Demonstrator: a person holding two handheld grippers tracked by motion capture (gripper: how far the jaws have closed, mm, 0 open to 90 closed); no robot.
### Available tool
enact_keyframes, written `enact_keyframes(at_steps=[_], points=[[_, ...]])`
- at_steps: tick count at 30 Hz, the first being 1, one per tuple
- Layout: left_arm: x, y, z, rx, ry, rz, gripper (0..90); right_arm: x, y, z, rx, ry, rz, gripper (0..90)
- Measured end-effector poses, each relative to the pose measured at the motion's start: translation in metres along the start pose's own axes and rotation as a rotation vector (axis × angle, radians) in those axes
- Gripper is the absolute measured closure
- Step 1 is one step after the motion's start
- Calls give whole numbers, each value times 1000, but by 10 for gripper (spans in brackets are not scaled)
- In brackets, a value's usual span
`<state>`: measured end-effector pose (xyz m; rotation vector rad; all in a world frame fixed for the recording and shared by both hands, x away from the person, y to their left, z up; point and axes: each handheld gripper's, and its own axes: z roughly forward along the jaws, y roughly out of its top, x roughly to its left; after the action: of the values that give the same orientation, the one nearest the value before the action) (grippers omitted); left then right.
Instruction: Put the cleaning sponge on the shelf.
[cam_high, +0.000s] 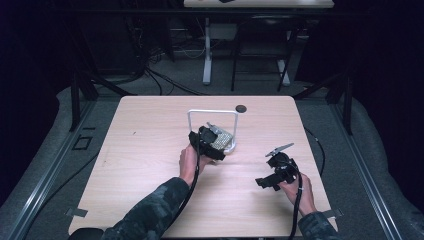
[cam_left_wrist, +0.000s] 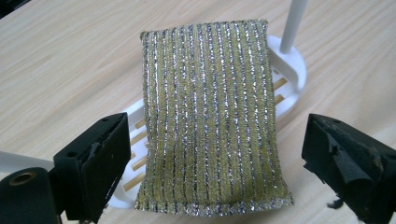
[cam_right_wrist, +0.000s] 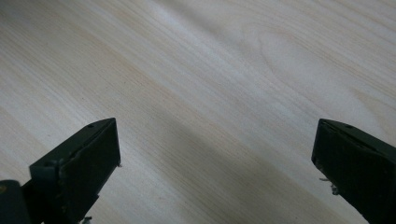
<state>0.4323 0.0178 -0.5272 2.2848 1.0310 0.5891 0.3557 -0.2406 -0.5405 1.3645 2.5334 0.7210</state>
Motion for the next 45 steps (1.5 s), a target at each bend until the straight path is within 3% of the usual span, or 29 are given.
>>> enact_keyframes(at_steps=[15, 21, 28, 38, 45], points=[[11, -4, -49, -11, -96, 46, 20, 0, 0, 0, 0, -2, 3, 6], [17, -12, -71, -16, -109, 71, 8, 0, 0, 0, 0, -3, 5, 6], [27, -22, -89, -21, -96, 80, 2, 0, 0, 0, 2, -6, 3, 6], [45, -63, -111, 26, -74, 89, 2, 0, -1, -1, 5, -3, 11, 7], [59, -95, -118, 72, -84, 47, 1, 1, -1, -1, 11, -5, 7, 7]])
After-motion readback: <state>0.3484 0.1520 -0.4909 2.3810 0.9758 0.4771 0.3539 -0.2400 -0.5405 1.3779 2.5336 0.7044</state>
